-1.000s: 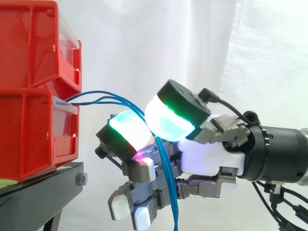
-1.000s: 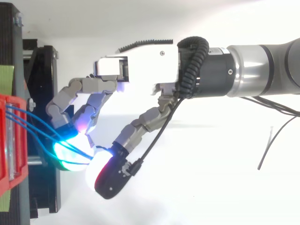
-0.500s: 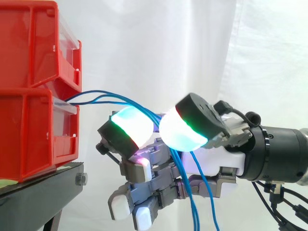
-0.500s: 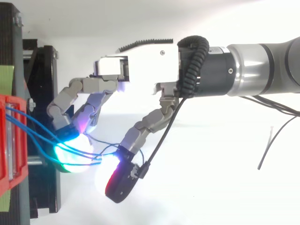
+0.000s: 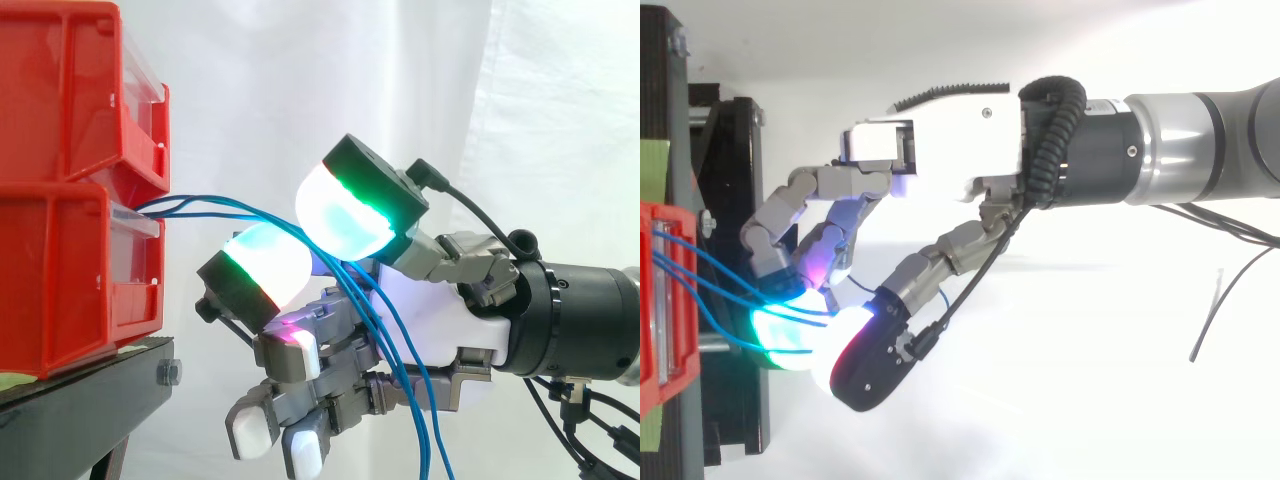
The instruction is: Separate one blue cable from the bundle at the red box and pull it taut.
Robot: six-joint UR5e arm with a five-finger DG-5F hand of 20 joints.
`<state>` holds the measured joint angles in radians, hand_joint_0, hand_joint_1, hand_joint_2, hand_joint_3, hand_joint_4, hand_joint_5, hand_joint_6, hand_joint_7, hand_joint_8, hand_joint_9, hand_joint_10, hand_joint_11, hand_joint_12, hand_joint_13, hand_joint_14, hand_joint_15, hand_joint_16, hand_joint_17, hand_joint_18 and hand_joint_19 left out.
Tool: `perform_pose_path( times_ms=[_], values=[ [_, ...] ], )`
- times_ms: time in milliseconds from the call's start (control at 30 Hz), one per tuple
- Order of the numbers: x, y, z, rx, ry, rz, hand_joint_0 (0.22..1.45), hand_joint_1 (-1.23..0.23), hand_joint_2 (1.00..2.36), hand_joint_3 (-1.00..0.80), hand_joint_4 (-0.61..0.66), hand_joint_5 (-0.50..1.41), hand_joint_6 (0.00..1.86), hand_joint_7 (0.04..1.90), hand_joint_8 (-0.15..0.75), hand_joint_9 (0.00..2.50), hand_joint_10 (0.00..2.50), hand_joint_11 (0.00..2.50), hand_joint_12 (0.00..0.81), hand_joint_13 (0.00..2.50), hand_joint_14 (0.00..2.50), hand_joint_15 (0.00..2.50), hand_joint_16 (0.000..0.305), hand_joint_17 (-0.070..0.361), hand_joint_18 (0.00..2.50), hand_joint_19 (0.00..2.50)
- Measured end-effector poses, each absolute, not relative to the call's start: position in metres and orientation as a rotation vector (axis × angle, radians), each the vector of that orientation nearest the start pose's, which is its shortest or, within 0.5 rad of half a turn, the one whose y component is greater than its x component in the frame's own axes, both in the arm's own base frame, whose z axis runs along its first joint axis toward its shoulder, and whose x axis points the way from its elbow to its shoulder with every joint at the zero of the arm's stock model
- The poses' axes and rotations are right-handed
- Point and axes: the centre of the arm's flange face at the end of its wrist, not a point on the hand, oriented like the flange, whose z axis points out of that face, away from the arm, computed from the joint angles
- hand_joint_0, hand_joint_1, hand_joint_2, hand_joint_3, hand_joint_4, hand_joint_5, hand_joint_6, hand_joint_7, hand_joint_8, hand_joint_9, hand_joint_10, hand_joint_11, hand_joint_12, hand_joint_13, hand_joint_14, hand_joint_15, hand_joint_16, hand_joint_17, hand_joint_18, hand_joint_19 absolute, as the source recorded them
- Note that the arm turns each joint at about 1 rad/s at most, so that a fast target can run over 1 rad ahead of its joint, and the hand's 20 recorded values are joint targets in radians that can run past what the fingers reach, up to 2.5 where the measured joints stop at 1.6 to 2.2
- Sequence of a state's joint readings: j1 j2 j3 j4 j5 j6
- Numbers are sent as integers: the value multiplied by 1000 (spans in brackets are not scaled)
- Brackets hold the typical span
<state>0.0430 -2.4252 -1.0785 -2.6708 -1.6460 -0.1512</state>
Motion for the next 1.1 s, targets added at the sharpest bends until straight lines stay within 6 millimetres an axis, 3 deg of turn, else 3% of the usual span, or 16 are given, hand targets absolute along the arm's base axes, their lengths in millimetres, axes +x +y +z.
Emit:
perform_pose_path(
  times_ms=[33,167,267,500,633,733,767,933,1100],
  values=[
    [802,-91,214,957,1269,1227,621,-625,1000,-500,-115,-140,803,1068,257,1001,21,1028,372,763,18,534,46,104,829,647],
    [802,-91,214,957,1269,1226,716,-902,1000,-500,11,-160,825,1074,301,983,23,1087,380,772,19,536,47,107,840,596],
    [801,-91,214,956,1269,1226,757,-973,1000,-500,21,-173,859,1076,294,984,21,1115,373,792,20,545,48,107,844,558],
    [801,-91,214,956,1269,1225,640,-1060,1000,-500,45,-173,889,1087,306,1012,21,1167,370,806,22,564,48,108,842,568],
    [802,-91,214,955,1269,1226,505,-948,1000,-500,80,-163,896,1011,344,1065,20,1169,401,852,21,569,53,119,897,609],
    [801,-91,214,955,1269,1226,501,-683,1000,-500,86,-146,871,990,356,1119,20,1143,415,880,20,567,55,123,935,645],
    [801,-91,214,955,1269,1226,571,-563,1000,-500,60,-139,853,1040,337,1136,22,1147,398,877,20,579,51,114,912,678],
    [801,-91,214,955,1269,1225,647,-542,1000,-500,23,-143,860,1058,334,1153,23,1153,399,898,20,585,50,112,920,702],
    [801,-91,214,955,1269,1226,633,-685,1013,-317,79,-168,874,1046,349,1104,21,1151,407,901,21,591,52,116,934,692]
  ],
)
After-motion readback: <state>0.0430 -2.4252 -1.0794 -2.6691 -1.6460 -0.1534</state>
